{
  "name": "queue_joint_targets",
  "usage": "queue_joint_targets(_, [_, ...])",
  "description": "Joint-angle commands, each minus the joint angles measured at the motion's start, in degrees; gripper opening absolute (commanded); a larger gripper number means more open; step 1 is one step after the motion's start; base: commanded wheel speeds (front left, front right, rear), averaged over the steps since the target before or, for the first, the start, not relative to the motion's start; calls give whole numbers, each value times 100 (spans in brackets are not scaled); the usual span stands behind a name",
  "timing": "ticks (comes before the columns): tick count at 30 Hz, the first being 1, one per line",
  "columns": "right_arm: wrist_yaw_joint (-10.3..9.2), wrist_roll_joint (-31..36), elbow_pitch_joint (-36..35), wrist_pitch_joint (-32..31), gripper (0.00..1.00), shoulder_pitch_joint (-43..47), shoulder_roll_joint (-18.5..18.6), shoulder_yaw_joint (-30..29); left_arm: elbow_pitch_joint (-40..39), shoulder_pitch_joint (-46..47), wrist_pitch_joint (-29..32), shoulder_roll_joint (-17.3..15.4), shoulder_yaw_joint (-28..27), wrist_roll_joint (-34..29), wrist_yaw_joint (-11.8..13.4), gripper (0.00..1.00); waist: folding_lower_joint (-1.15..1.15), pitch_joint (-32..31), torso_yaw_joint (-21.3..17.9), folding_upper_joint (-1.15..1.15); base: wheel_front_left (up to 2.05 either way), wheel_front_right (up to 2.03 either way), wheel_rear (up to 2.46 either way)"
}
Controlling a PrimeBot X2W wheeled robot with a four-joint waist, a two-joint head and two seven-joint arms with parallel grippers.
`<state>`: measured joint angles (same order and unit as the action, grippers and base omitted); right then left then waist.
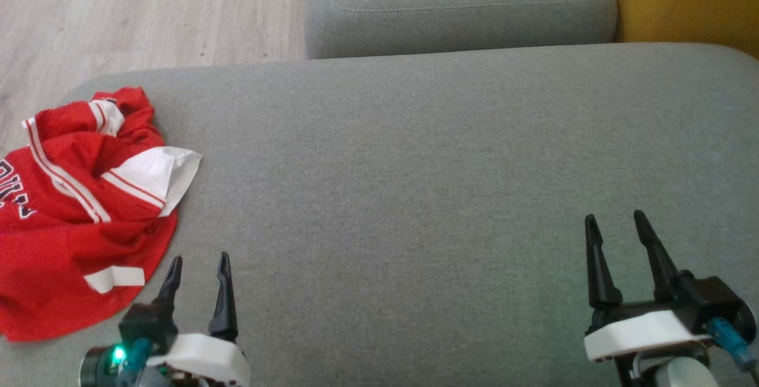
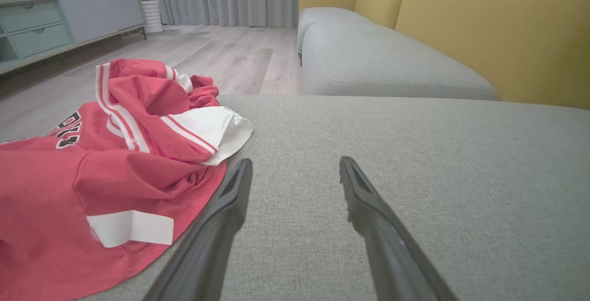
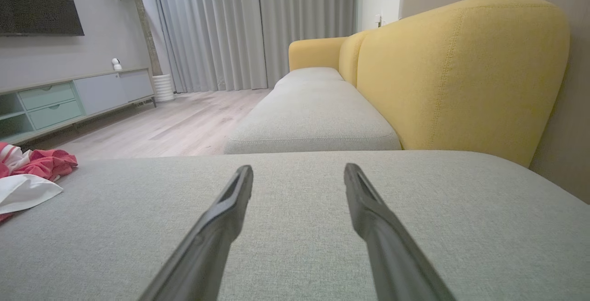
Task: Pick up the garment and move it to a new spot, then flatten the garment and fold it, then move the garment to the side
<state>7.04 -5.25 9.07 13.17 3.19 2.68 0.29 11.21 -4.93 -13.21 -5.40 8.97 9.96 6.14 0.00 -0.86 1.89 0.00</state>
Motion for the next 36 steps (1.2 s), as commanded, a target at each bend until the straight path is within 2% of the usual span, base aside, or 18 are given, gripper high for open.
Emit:
queue_joint_targets(1, [43,162,-178,94,100,-97,46,96,-226,138,-91,-95,-121,-202,62,100,0,-7,-5,0,0,0,0])
queue_joint_targets(5, [45,372,-36,179,100,-71,36,63,-270,109,-175,-98,-121,-535,76,100,0,-12,-12,0,0,0,0])
queue_joint_targets(26, [45,152,298,183,100,-106,24,59,-260,95,-179,-36,-201,-617,-26,100,0,-25,37,0,0,0,0])
queue_joint_targets(30, [45,158,281,183,100,-117,23,61,-251,135,-179,-29,-212,-622,-55,100,0,-25,250,0,0,0,0])
queue_joint_targets(36, [45,151,273,183,100,-67,22,183,-245,176,-179,11,-213,-598,-85,100,0,-46,1035,0,0,0,0])
